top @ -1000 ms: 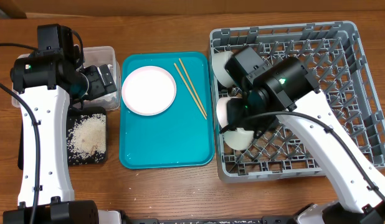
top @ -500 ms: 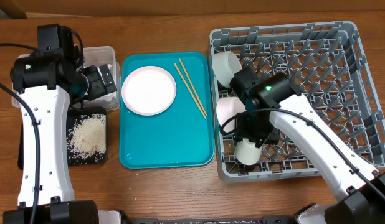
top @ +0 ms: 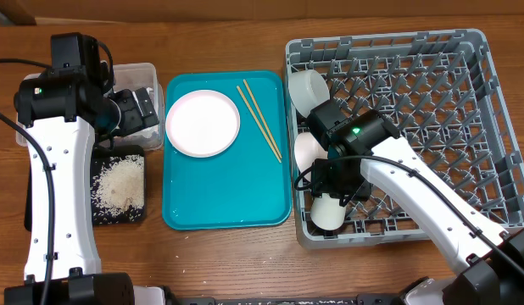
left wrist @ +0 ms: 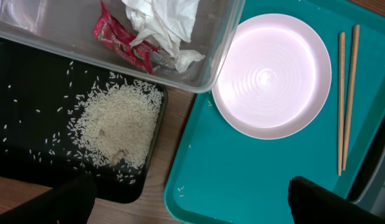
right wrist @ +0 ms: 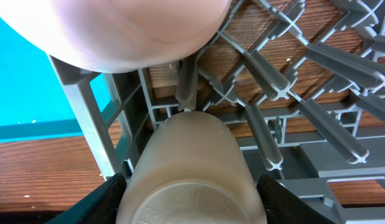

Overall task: Sort waste into correct bins and load items into the dishwasher
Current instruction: 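Carry the white cup into the rack's front and release it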

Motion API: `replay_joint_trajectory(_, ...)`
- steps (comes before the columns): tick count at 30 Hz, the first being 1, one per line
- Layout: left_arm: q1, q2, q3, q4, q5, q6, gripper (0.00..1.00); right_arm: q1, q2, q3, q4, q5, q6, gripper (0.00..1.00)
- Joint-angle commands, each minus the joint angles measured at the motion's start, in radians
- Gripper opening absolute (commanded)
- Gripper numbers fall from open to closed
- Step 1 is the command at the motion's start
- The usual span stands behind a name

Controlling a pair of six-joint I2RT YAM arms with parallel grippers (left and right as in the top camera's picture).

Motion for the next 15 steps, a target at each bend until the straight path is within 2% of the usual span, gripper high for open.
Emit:
replay_joint_trajectory(1, 0.004, -0.002, 0.011, 0.001, -0.010, 0.009, 1.00, 0.001, -0.008, -0.002, -0.001, -0.005, 0.009, 0.56)
replay_joint_trajectory(3, 0.004, -0.002, 0.011, 0.001, -0.010, 0.009, 1.00, 0.001, -0.009, -0.002, -0.009, 0.000, 0.009, 0.63)
replay_joint_trajectory(6, 0.004, -0.002, 0.011, 0.001, -0.010, 0.009, 1.00, 0.001, -0.009, -0.001, -0.029, 0.002, 0.008, 0.67)
replay_joint_trajectory(15, 0.004, -0.002, 0.011, 0.001, -0.010, 0.009, 1.00, 0.001, -0.010, 0.170, -0.084, 0.031, -0.019, 0.67)
